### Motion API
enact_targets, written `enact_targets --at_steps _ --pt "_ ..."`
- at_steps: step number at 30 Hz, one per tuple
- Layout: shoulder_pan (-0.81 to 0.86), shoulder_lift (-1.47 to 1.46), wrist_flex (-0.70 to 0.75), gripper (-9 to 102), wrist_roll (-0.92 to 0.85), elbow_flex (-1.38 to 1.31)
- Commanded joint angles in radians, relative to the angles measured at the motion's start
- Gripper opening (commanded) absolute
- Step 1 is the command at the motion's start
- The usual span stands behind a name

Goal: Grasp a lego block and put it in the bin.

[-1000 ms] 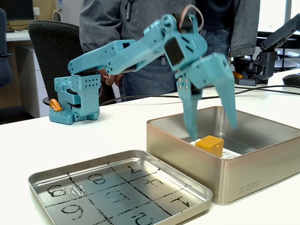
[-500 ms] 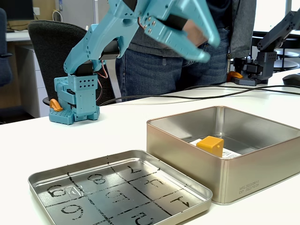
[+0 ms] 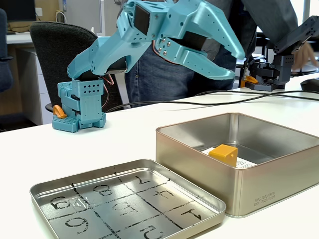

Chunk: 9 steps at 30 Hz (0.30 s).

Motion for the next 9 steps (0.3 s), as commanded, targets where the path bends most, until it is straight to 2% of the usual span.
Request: enact_targets --at_steps 1,9 --pt "0.008 0.031 0.003 0 0.035 -0.031" --pt "0.011 0.017 0.003 0 0.035 -0.031"
